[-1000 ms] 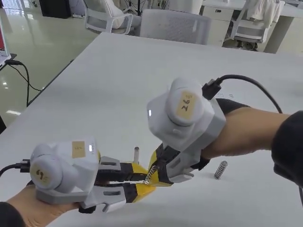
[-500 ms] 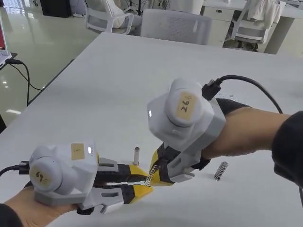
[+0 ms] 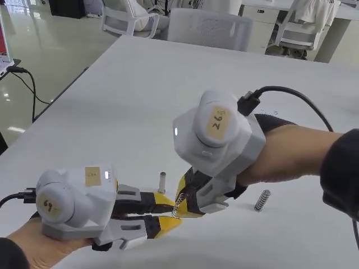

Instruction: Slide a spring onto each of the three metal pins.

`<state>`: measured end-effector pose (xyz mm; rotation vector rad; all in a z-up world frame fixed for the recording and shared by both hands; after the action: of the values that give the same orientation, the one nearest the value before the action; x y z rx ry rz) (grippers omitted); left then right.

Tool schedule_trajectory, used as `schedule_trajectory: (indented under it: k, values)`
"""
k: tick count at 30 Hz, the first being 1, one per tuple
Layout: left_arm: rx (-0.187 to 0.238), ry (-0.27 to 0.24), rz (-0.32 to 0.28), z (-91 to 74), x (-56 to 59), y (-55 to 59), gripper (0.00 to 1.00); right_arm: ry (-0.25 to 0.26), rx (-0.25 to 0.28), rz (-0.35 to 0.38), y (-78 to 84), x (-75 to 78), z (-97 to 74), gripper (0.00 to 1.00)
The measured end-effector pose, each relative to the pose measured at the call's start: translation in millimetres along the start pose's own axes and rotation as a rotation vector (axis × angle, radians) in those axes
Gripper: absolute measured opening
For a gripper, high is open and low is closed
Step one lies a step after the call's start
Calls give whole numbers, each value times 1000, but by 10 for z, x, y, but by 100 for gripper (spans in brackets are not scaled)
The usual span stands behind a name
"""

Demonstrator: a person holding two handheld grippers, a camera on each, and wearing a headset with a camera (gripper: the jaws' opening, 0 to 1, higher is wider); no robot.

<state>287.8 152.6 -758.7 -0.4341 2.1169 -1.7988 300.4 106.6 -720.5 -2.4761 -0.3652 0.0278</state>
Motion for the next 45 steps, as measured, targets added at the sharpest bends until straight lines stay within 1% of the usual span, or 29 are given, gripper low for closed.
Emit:
schedule_trajectory:
  k: [7, 13, 20, 29, 40, 45]
  values:
    - [0, -12, -9, -12, -26, 9, 10, 7, -9, -4, 3, 41, -2, 13]
    - [-10, -28, -29, -49, -42, 41, 17, 16, -12, -3, 3, 72, -15, 13]
    - [-17, -52, -55, -93, -81, 52, 28, 33, -12, -1, 6, 122, -48, 13]
    - [-31, -89, -74, -166, -139, 112, 39, 53, -14, 7, 19, 192, -110, 13]
    - [-38, -120, -92, -255, -205, 169, 47, 80, -11, 17, 23, 300, -195, 13]
    - [-46, -126, -94, -284, -211, 191, 50, 102, -6, 26, 24, 389, -253, 13]
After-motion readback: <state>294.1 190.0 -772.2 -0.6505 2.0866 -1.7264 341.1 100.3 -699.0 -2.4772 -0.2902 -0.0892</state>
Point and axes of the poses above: the centre of the closed fingertips' face, and the gripper's own axes: z roughly forward along the fingers, x roughly to its right, y roughly out of its underside, the point moved 5 cm from there along -z, roughly backward along the fingers, and after that the axes turned 11 degrees about x, right-handed, at the moved point
